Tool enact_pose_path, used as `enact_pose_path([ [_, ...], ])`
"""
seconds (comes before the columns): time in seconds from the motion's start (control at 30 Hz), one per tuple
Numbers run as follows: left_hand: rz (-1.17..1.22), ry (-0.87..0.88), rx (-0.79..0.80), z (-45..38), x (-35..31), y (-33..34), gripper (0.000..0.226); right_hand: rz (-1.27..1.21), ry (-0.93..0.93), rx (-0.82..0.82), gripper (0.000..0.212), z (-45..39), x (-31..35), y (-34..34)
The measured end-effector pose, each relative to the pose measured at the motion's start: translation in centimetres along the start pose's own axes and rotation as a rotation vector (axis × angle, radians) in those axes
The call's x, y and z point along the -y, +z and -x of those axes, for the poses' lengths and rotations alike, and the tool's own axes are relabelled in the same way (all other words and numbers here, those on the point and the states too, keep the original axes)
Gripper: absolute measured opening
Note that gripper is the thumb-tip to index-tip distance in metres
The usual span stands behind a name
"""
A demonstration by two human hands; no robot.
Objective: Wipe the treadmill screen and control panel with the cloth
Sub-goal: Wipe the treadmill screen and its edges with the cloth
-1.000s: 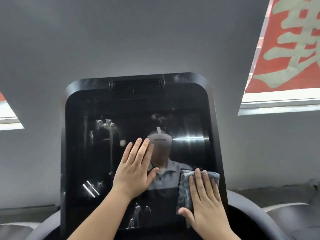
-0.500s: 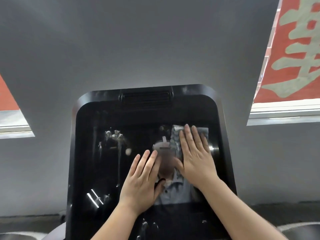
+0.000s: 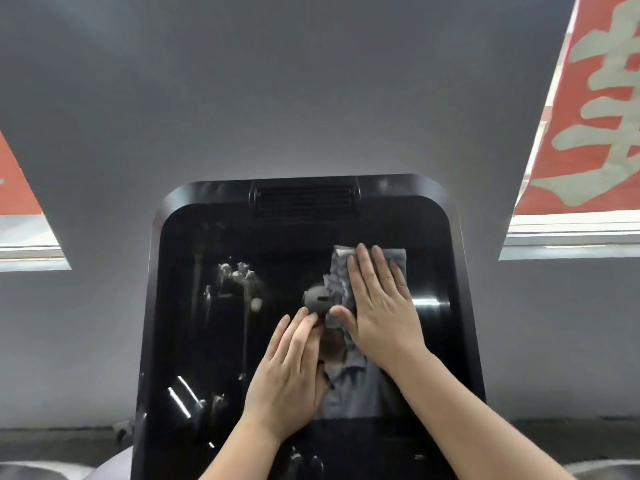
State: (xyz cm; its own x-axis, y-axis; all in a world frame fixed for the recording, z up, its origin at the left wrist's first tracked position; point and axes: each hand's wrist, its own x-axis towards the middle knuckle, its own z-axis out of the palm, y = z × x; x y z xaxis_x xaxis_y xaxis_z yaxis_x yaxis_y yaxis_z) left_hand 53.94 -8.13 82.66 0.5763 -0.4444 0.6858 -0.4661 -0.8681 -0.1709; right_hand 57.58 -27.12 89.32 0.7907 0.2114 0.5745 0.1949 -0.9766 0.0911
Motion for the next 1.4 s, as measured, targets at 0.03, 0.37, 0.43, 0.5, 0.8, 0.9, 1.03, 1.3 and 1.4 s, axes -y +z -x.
enact_pose_path([
  [0.03, 0.007, 0.001, -0.016, 0.2, 0.0, 0.1, 0.053, -0.008, -0.02, 0.001, 0.084, 3.0, 0.6, 0.5],
  [0.37, 0.012, 0.003, -0.016, 0.1, 0.3, 0.2, 0.059, 0.046, -0.099, -0.026, 0.08, -3.8, 0.9, -0.9],
  [0.43, 0.019, -0.006, -0.025, 0.2, 0.1, 0.1, 0.057, 0.034, -0.07, -0.021, 0.082, -4.4, 1.3, -0.9],
  [0.5, 0.008, 0.002, -0.026, 0.2, 0.1, 0.3, 0.057, -0.004, -0.037, -0.033, 0.081, -1.2, 1.6, 0.0],
  [0.8, -0.02, 0.025, -0.008, 0.4, 0.3, 0.3, 0.065, -0.082, 0.14, -0.015, 0.078, 4.5, 1.9, 1.2],
  [0.9, -0.01, 0.011, -0.016, 0.2, 0.3, 0.1, 0.065, 0.002, 0.139, 0.003, 0.083, -3.1, -0.1, -1.3],
  [1.03, 0.049, -0.002, -0.028, 0.2, 0.2, 0.0, 0.057, -0.013, 0.115, -0.001, 0.083, -0.5, 0.4, -0.4],
  [1.3, 0.079, -0.016, -0.005, 0.3, -0.1, 0.0, 0.051, -0.037, 0.052, 0.166, 0.078, 22.8, 4.8, 5.1],
  [1.4, 0.065, -0.007, -0.001, 0.4, 0.0, 0.0, 0.052, -0.073, 0.01, 0.189, 0.077, 20.8, 4.0, 4.5],
])
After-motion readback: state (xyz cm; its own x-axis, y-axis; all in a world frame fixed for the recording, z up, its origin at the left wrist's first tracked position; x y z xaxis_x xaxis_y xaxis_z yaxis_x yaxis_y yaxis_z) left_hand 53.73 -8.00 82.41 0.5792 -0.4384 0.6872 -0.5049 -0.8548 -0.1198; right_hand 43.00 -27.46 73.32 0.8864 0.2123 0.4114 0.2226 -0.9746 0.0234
